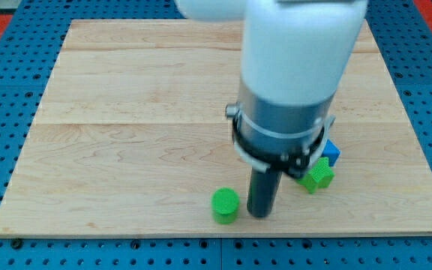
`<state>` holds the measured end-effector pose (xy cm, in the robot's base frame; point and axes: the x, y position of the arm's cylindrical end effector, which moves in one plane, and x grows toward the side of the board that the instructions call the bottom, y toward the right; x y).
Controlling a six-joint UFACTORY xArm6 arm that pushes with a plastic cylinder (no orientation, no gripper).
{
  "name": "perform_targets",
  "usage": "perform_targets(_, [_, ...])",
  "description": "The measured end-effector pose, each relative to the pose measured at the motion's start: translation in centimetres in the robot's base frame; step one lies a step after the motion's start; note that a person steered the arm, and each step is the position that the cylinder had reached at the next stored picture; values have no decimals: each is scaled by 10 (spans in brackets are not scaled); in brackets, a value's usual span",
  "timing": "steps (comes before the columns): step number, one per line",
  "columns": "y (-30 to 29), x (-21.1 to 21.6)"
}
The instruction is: Move the green circle diagonally to the green star
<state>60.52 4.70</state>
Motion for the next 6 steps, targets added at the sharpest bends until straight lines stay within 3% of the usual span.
perform_targets(1, [-5,11])
perform_targets(3, [-117,-29])
perform_targets(4, [-139,-94])
perform_targets(5, [-147,-204])
perform_targets(6, [-193,-268])
